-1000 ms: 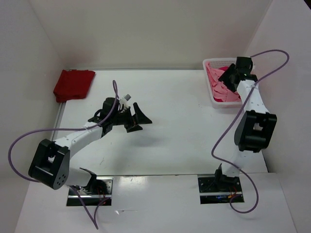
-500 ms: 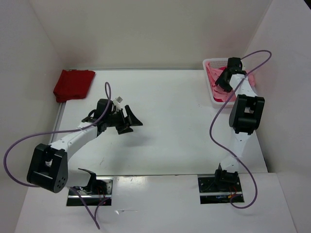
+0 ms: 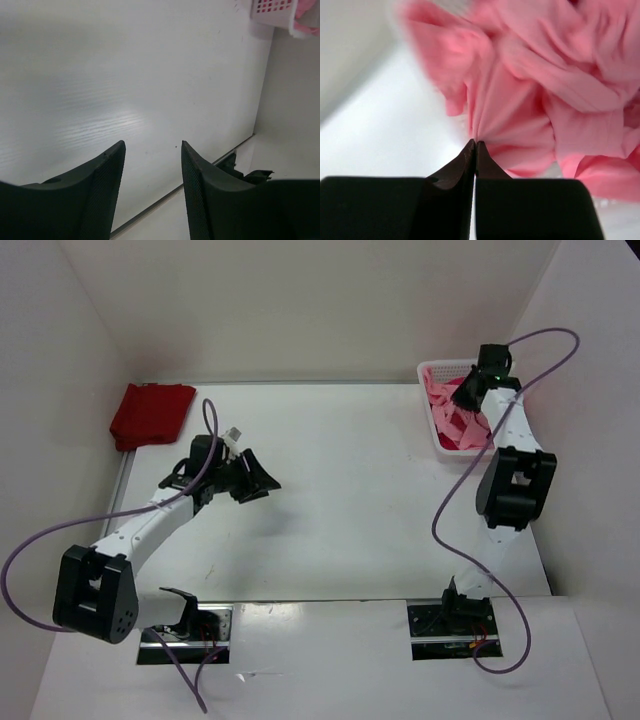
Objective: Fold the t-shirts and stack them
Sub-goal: Grab crumpled tshirt from bin with the right arm, then move the tshirt to the center of the board
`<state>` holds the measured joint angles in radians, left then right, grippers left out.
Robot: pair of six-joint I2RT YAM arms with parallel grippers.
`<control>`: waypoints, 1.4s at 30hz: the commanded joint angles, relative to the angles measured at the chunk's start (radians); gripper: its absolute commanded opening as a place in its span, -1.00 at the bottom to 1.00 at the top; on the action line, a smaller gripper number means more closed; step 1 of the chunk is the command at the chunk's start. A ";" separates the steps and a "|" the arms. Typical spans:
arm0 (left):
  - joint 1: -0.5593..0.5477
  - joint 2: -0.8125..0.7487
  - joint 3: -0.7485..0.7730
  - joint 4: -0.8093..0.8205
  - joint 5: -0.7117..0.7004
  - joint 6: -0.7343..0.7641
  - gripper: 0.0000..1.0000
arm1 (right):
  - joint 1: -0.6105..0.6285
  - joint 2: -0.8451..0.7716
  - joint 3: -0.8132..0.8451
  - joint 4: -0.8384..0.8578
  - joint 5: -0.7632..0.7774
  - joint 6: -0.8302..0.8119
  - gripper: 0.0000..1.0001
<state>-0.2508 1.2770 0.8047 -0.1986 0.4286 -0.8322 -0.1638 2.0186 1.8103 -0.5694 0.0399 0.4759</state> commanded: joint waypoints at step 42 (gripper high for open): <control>-0.097 0.005 -0.005 -0.081 -0.212 0.019 0.12 | 0.494 -0.624 -0.800 0.158 -0.227 0.280 -0.45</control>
<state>-0.2462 1.2530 0.8223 -0.2470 0.2707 -0.8143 0.3019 1.4822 1.1427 -0.3386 -0.2749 0.7044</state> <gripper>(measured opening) 0.561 0.322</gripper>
